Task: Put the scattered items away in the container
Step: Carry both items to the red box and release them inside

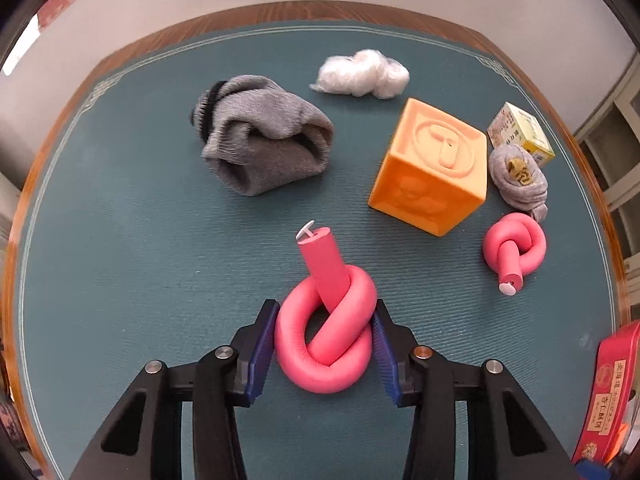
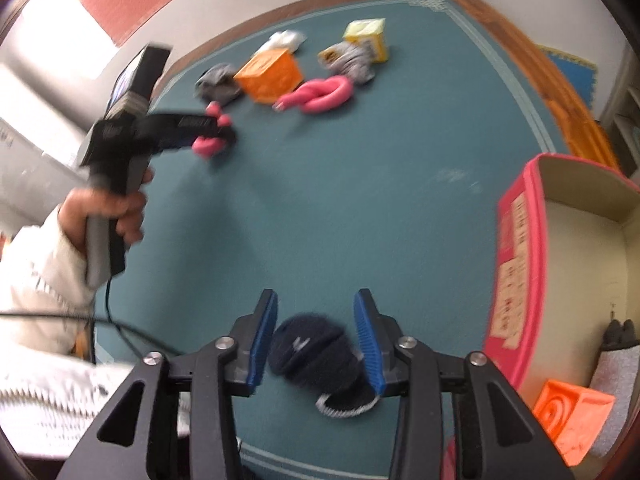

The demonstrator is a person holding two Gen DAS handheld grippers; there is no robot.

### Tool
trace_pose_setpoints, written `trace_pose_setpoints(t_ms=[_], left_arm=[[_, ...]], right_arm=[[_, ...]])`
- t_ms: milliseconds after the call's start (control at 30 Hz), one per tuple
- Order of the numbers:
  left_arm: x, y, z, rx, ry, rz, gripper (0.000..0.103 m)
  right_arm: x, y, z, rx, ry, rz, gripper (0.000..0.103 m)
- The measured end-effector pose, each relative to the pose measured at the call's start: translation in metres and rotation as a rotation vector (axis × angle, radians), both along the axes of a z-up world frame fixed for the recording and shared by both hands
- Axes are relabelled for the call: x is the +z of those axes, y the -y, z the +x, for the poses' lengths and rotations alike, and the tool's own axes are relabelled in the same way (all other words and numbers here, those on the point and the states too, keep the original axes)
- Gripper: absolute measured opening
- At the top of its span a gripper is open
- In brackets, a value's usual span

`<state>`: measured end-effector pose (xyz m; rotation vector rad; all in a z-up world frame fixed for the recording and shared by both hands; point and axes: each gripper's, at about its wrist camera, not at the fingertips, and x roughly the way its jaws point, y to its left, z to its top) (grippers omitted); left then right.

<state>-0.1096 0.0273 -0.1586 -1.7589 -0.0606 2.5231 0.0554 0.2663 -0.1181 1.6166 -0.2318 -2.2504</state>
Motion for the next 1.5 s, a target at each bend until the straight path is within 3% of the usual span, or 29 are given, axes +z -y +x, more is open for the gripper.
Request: trace_pose_setpoints(t_ms=[67, 167, 400, 467, 567, 800, 1033, 1233, 1500], left_arm=[[0.005, 0.000, 0.003, 0.005, -0.009, 0.003, 0.047], [0.014, 0.000, 0.010, 0.009, -0.028, 0.006, 0.047], [0.044, -0.007, 0.036, 0.010, -0.068, 0.012, 0.047], [0.055, -0.009, 0.039, 0.004, -0.079, 0.014, 0.047], [0.069, -0.015, 0.043, -0.011, -0.096, 0.018, 0.047], [0.102, -0.057, 0.064, -0.093, -0.153, 0.046, 0.047], [0.121, -0.124, 0.086, -0.219, -0.170, 0.104, 0.047], [0.130, -0.197, 0.111, -0.369, -0.176, 0.138, 0.047], [0.134, -0.283, 0.144, -0.547, -0.171, 0.175, 0.047]], right_arm=[[-0.001, 0.005, 0.006, 0.037, 0.006, -0.001, 0.063], [-0.004, 0.010, 0.011, 0.084, 0.012, 0.008, 0.072], [-0.035, 0.015, 0.012, 0.109, 0.083, 0.066, 0.071], [-0.039, 0.016, 0.013, 0.109, 0.093, 0.035, 0.060], [-0.029, 0.017, 0.016, 0.106, 0.037, 0.056, 0.056], [0.014, -0.019, 0.028, -0.013, -0.116, 0.030, 0.056], [0.059, -0.090, 0.053, -0.223, -0.252, 0.049, 0.056], [0.075, -0.139, 0.074, -0.397, -0.299, 0.099, 0.056], [0.070, -0.181, 0.091, -0.470, -0.289, 0.123, 0.058]])
